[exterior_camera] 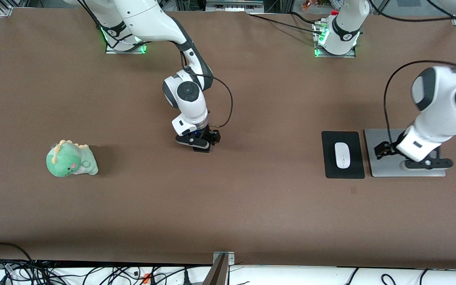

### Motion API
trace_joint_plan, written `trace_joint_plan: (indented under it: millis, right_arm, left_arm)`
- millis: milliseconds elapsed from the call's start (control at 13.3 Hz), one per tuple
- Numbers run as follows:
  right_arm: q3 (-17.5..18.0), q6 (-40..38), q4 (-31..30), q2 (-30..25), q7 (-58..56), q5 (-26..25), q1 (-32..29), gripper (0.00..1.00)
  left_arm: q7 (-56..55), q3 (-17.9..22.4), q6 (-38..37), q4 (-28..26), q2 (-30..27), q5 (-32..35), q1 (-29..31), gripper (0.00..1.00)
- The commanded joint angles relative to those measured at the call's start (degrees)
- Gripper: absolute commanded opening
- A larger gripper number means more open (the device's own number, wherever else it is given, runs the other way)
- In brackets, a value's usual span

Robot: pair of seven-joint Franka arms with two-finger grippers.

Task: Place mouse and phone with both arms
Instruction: 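Release the mouse and raise the left gripper while the right carries phone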

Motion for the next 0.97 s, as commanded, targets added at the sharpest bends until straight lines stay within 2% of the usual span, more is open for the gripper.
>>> trace_joint_plan:
  millis: [0,150,225,300,525,750,825,900]
  right_arm:
    - [-0.6,0.9,-0.8,0.3,-1.6,-0.7,0.8,0.60]
    - [-0.6,0.5,-0.6,0.2,-2.1,-0.7,0.7,0.18]
    - [-0.7,-0.4,-0.3,0.0,-2.4,-0.7,0.6,0.07]
    - [-0.7,-3.6,0.5,-0.3,-2.5,-0.6,0.4,0.00]
    - [-2.3,-15.6,5.3,-1.6,-6.8,-0.2,-0.5,0.00]
    - [-3.2,-21.6,7.0,-4.0,-14.6,0.2,-3.8,0.00]
    - [-3.2,-22.4,6.8,-4.8,-18.5,0.3,-5.9,0.00]
    - [-3.2,-23.2,6.4,-5.5,-22.1,0.3,-7.7,0.00]
  left_arm:
    - [2.6,-0.8,-8.7,4.9,-3.3,-2.0,1.7,1.00]
    - [2.7,-0.7,-14.2,9.3,-3.9,-3.7,2.4,1.00]
    - [2.9,-0.6,-16.6,11.2,-3.9,-3.8,2.4,1.00]
    - [2.8,-0.6,-17.0,11.3,-3.9,-3.8,2.4,1.00]
    - [3.1,-0.5,-19.1,11.3,-5.0,-4.5,2.4,1.00]
    - [4.6,0.1,-20.2,11.2,-6.8,-6.4,3.2,1.00]
    - [6.3,2.6,-21.2,11.1,-7.1,-6.9,2.0,1.00]
    - [7.7,6.8,-21.9,10.9,-7.9,-8.2,-2.0,1.00]
